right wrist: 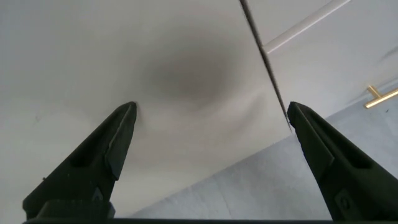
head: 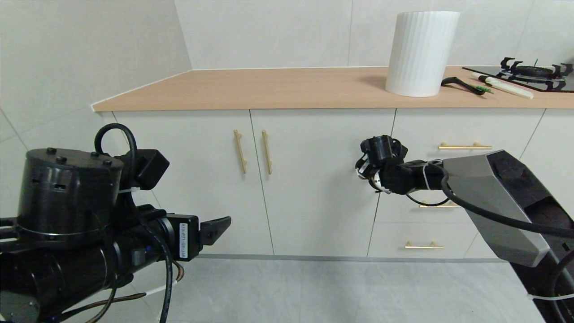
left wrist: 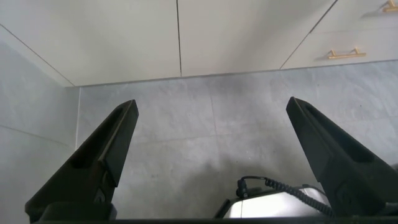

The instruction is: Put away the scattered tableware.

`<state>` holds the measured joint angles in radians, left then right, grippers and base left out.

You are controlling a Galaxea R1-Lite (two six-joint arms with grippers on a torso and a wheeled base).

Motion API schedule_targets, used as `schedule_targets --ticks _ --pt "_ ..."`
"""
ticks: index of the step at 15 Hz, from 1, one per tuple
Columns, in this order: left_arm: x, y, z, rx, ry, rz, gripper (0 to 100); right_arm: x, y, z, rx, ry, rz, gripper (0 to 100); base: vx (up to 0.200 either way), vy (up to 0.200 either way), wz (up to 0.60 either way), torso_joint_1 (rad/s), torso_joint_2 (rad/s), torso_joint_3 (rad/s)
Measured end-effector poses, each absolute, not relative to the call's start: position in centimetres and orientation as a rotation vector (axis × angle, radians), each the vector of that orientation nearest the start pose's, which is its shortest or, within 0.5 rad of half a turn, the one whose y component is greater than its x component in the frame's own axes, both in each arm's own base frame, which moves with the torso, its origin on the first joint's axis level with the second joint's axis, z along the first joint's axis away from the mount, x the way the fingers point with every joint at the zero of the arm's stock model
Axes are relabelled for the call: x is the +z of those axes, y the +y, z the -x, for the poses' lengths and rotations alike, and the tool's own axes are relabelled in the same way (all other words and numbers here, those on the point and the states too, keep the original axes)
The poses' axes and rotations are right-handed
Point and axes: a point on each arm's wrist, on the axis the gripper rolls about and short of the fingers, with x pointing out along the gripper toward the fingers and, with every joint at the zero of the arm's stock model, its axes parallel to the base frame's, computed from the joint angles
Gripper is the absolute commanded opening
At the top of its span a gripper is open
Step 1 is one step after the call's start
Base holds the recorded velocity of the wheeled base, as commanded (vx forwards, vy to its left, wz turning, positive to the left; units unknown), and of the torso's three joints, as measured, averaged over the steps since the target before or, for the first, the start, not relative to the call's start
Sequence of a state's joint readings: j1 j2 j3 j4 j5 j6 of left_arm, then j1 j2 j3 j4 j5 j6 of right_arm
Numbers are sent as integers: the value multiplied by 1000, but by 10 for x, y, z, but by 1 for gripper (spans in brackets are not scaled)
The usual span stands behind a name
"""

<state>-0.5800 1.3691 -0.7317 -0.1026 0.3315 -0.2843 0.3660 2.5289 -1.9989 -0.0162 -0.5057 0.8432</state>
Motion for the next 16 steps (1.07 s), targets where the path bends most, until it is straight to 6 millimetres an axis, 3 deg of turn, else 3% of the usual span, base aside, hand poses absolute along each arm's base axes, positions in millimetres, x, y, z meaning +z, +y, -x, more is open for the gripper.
schedule_targets --ticks 3,5,7,9,12,14,16 --pt "206 -106 -177 -174 480 52 100 134 171 -467 -323 394 -591 100 0 0 0 0 0 0" --pt "212 -99 -175 -139 451 65 100 167 161 -436 -311 407 -543 100 0 0 0 0 0 0" --pt "217 -92 -171 -70 414 70 100 208 143 -391 -292 391 -506 100 0 0 0 0 0 0" --pt "215 -81 -162 9 391 70 100 247 119 -332 -269 358 -466 100 0 0 0 0 0 0" --pt "200 -58 -131 69 377 50 100 280 77 -228 -228 292 -371 100 0 0 0 0 0 0" --pt "194 -39 -101 84 333 14 100 281 47 -155 -204 231 -271 100 0 0 0 0 0 0" --pt "186 -19 -69 114 281 -34 100 265 17 -84 -202 145 -174 100 0 0 0 0 0 0"
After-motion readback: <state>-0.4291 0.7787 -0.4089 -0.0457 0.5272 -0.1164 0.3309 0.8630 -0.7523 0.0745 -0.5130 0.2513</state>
